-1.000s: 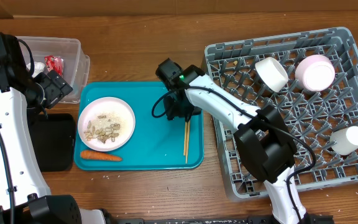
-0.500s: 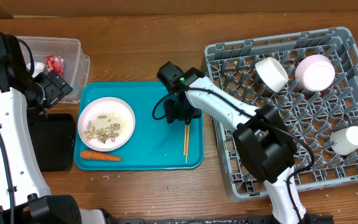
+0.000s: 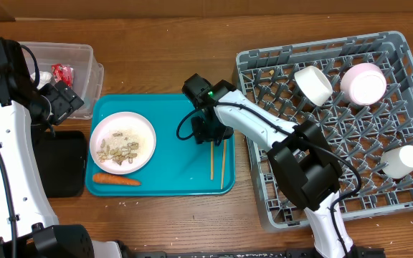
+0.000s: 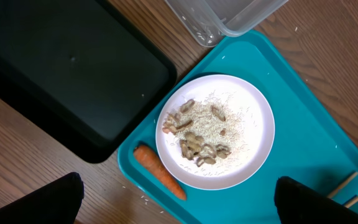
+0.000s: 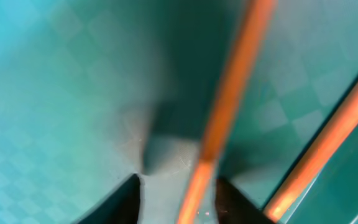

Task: Sort waste into correct bins and load items into the dishwasher
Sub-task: 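Lower the right gripper onto the chopsticks and pinch them together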

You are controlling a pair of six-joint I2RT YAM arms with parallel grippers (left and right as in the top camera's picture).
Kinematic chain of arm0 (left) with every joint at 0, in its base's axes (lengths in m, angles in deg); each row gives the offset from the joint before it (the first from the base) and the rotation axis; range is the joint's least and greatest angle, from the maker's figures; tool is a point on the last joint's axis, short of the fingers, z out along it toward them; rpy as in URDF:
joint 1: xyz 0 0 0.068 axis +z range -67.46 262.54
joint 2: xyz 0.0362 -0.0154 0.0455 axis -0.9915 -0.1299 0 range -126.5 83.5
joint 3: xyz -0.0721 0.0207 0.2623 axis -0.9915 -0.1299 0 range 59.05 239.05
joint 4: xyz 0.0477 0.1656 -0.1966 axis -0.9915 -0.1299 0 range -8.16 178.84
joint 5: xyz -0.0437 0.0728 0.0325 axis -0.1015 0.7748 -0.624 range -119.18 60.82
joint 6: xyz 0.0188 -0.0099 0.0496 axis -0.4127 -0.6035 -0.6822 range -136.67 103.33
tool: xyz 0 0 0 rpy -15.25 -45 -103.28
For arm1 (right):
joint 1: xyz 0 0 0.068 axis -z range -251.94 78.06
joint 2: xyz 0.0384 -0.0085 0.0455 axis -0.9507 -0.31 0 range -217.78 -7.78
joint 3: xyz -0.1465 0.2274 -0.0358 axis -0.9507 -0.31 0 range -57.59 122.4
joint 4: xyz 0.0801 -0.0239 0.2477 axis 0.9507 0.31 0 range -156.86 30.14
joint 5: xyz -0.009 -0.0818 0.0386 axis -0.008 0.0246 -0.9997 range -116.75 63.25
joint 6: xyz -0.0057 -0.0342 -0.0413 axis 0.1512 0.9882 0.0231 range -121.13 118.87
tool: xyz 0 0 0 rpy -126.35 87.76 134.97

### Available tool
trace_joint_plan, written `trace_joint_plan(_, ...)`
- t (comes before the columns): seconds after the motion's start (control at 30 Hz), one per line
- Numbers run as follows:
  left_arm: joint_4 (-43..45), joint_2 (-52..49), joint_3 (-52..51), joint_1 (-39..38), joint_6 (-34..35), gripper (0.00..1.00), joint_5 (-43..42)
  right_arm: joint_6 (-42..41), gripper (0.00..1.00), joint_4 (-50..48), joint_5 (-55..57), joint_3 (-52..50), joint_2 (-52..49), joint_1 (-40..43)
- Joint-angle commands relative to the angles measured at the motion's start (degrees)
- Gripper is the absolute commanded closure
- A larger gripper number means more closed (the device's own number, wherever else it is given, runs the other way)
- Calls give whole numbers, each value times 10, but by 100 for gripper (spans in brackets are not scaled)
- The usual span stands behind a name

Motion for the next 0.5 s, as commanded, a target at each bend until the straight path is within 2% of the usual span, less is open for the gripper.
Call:
trace_joint_plan(0.0, 0, 0, 7, -2, -9, 0, 3, -15, 73, 0, 6, -3, -4, -3)
trace_joint_plan(0.1, 0, 0, 7, -2, -9, 0, 3, -26, 79, 1, 14, -3, -4, -3)
trace_joint_plan(0.47, 0, 0, 7, -2, -9, 0, 4, -26, 79, 15, 14, -12, -4, -3)
